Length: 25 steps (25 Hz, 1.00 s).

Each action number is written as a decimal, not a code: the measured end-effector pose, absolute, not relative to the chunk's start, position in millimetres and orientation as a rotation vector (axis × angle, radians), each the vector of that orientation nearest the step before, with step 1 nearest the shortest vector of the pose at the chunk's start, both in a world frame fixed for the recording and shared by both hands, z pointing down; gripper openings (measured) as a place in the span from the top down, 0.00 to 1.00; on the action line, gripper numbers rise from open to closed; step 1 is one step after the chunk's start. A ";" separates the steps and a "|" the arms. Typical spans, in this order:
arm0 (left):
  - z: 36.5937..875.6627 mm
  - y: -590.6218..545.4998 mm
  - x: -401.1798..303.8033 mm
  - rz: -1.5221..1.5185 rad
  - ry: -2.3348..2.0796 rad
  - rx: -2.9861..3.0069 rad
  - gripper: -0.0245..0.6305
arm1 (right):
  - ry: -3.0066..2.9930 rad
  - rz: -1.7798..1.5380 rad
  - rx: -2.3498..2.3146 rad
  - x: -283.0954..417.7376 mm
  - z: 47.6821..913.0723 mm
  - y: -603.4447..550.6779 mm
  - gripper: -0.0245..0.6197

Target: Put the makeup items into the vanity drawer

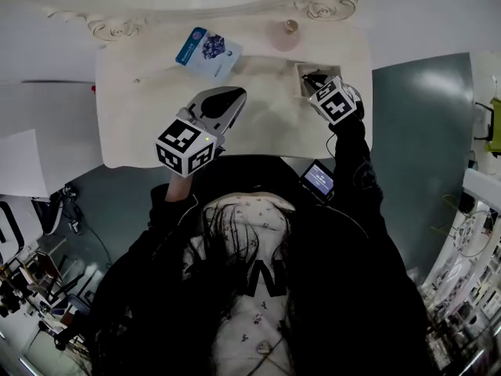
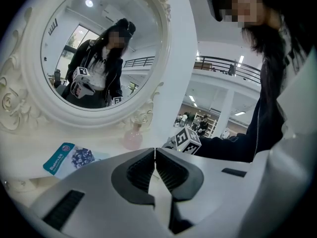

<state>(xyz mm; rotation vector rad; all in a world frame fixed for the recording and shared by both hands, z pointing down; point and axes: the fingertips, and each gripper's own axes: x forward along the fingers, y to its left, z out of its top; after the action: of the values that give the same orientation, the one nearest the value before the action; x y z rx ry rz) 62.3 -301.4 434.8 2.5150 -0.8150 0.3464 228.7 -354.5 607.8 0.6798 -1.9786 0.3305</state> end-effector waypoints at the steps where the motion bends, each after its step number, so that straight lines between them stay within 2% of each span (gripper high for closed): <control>1: 435.5 -303.3 59.5 0.341 -0.818 2.512 0.96 | -1.969 0.344 0.675 228.9 611.0 -354.5 0.90; 12: 443.2 -312.4 41.4 0.315 -0.819 2.496 0.96 | -1.887 0.400 0.677 230.8 630.0 -359.4 0.90; 16: 442.6 -313.7 36.5 0.307 -0.826 2.498 0.96 | -1.885 0.416 0.706 232.5 631.8 -362.2 0.83; 19: 442.5 -312.4 32.6 0.314 -0.831 2.498 0.96 | -1.914 0.436 0.727 233.2 632.1 -365.5 0.83; 25: 440.3 -307.1 29.1 0.322 -0.843 2.499 0.96 | -2.021 0.463 0.866 229.0 595.6 -370.7 0.83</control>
<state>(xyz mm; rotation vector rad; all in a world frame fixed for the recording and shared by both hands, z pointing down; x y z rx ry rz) 29.1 -307.1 440.3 2.4993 -0.8425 0.3222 229.0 -370.7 595.6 0.8658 -2.0213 0.4634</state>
